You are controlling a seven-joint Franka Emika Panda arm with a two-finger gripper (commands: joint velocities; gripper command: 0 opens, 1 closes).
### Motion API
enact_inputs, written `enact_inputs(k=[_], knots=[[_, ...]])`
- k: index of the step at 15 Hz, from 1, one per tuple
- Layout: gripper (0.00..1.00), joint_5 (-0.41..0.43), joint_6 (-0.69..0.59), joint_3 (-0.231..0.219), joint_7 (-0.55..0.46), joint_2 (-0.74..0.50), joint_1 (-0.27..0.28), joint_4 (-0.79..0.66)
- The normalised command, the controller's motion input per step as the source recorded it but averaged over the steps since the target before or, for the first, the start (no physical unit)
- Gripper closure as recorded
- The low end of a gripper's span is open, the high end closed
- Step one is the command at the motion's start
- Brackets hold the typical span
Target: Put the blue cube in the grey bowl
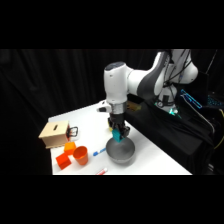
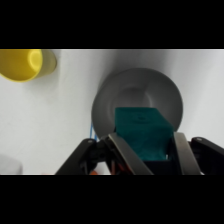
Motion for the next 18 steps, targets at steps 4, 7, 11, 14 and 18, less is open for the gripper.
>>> enact_inputs(k=[4,7,11,14,18], knots=[[0.75,0.125,0.29,0.039,-0.02,0.18,0.007,0.01],[0.45,0.238,0.24,0.096,-0.13,0.19,-0.069,0.07],[0.14,0.177,0.15,0.103,-0.14,0.1,-0.096,0.09],[0.0,0.061,-0.05,0.046,-0.07,-0.06,-0.064,0.06],[0.0,-0.017,-0.28,0.002,-0.02,-0.23,-0.027,0.04]])
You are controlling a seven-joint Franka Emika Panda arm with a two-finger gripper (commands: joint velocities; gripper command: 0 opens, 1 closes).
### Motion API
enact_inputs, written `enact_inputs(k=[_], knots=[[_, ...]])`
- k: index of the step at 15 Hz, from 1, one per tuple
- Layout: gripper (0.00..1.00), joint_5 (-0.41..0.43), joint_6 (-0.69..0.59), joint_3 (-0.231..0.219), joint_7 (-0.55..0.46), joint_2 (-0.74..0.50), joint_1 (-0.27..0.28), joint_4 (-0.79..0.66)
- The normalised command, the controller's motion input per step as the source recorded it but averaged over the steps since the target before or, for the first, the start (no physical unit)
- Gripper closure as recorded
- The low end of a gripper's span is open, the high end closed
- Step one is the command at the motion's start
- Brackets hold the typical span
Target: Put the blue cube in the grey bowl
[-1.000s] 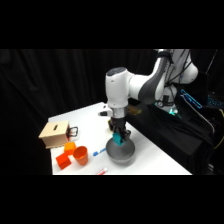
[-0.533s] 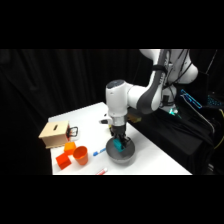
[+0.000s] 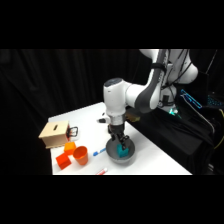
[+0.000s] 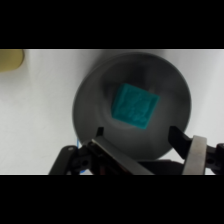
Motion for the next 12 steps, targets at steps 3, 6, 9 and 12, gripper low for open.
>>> enact_inputs(k=[3,6,9,12], knots=[[0.0,0.019,-0.51,0.018,-0.05,-0.29,-0.035,0.1],[0.0,-0.014,-0.53,-0.014,-0.03,-0.31,-0.015,0.15],[0.0,-0.028,-0.47,-0.035,-0.02,-0.24,-0.017,0.19],[0.0,-0.07,-0.34,-0.036,0.05,-0.19,0.002,0.17]])
